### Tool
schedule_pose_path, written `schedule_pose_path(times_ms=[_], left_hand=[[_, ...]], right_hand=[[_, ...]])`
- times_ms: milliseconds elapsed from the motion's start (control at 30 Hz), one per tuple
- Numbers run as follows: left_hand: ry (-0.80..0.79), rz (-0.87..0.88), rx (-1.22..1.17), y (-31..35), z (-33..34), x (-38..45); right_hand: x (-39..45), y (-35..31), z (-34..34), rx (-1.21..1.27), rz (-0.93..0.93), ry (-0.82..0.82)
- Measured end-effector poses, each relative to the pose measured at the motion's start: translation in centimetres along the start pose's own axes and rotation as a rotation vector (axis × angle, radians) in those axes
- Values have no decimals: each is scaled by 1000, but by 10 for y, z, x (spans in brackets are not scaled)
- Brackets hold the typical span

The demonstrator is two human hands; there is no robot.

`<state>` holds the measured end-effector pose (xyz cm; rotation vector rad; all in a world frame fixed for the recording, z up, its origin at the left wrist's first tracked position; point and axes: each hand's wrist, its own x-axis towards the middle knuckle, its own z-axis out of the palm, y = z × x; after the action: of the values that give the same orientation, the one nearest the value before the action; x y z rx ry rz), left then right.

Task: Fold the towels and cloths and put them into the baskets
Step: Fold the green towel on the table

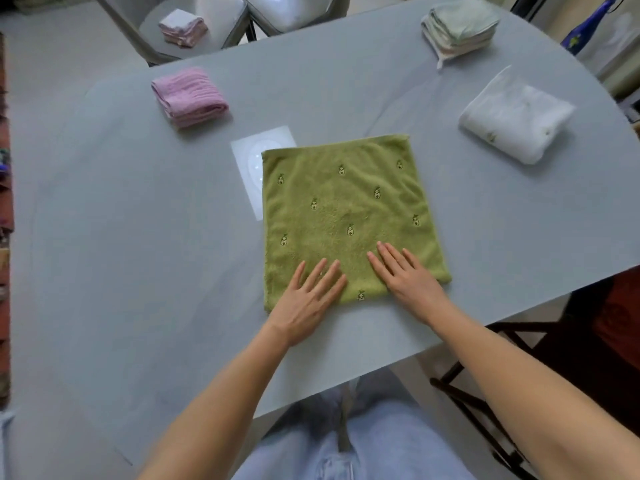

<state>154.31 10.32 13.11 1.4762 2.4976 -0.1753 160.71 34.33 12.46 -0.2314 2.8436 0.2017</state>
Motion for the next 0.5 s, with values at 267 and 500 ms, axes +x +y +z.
schedule_pose_path(times_ms=[267, 500], left_hand=[[-204, -356, -95, 15, -13, 17], [-670, -210, -420, -6, -52, 17]], right_hand=[[-6, -2, -6, 75, 152, -44], [-10, 13, -46, 201, 71, -478]])
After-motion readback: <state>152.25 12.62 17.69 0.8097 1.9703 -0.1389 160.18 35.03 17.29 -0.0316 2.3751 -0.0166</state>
